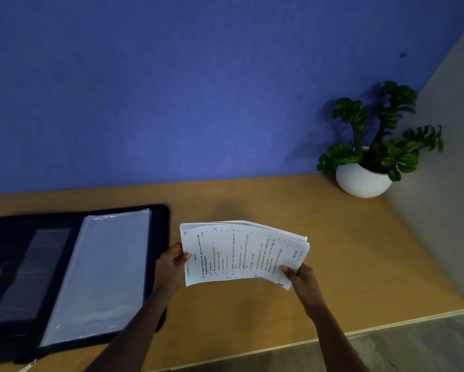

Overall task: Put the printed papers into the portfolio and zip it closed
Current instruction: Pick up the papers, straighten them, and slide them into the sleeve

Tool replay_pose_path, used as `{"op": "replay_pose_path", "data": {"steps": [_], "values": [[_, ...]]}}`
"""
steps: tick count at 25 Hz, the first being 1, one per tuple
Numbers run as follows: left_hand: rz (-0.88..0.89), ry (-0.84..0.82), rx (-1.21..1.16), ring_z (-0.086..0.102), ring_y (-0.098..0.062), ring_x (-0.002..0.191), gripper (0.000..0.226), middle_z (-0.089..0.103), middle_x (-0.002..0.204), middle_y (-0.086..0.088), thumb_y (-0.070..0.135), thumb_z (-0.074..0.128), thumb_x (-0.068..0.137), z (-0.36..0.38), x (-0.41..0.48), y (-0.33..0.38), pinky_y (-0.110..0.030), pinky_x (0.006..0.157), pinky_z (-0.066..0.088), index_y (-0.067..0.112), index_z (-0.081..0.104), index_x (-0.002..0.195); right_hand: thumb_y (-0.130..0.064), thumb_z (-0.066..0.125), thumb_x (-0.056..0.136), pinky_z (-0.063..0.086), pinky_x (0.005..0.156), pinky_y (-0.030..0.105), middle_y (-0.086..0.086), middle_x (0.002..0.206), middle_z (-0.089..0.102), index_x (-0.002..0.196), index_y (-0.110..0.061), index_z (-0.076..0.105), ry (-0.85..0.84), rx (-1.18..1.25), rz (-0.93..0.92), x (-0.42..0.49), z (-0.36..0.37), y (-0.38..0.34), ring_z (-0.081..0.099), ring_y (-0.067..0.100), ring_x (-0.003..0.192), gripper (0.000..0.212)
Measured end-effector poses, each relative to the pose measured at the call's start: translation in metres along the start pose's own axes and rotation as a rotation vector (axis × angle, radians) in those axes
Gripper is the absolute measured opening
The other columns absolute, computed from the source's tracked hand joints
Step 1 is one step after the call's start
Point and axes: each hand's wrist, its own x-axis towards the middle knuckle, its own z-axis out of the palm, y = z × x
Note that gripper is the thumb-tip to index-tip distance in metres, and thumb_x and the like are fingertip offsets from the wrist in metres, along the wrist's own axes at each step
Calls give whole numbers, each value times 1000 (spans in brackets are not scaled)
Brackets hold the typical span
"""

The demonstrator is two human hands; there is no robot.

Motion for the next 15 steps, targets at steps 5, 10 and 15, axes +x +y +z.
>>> {"op": "replay_pose_path", "data": {"steps": [5,10,15], "values": [[-112,-16,31,69,-22,89,13,73,100,-6,6,62,90,-5,15,7,-21,68,50,9,68,102,-1,54,95,56,85,53,16,111,71,112,3,65,0,-123,-14,3,-1,-7,68,33,99,21],[-314,-104,35,69,-30,94,25,71,107,-17,9,67,87,-23,38,7,-40,78,59,1,65,111,-4,53,96,56,87,54,15,110,72,114,0,65,-46,-93,34,10,5,-23,69,33,98,21],[-399,-60,17,70,-32,94,24,71,106,-17,9,72,84,-34,45,4,-43,79,60,0,68,105,-6,53,96,57,86,52,15,107,74,112,-2,66,-60,-36,85,11,20,-40,70,35,95,21]]}}
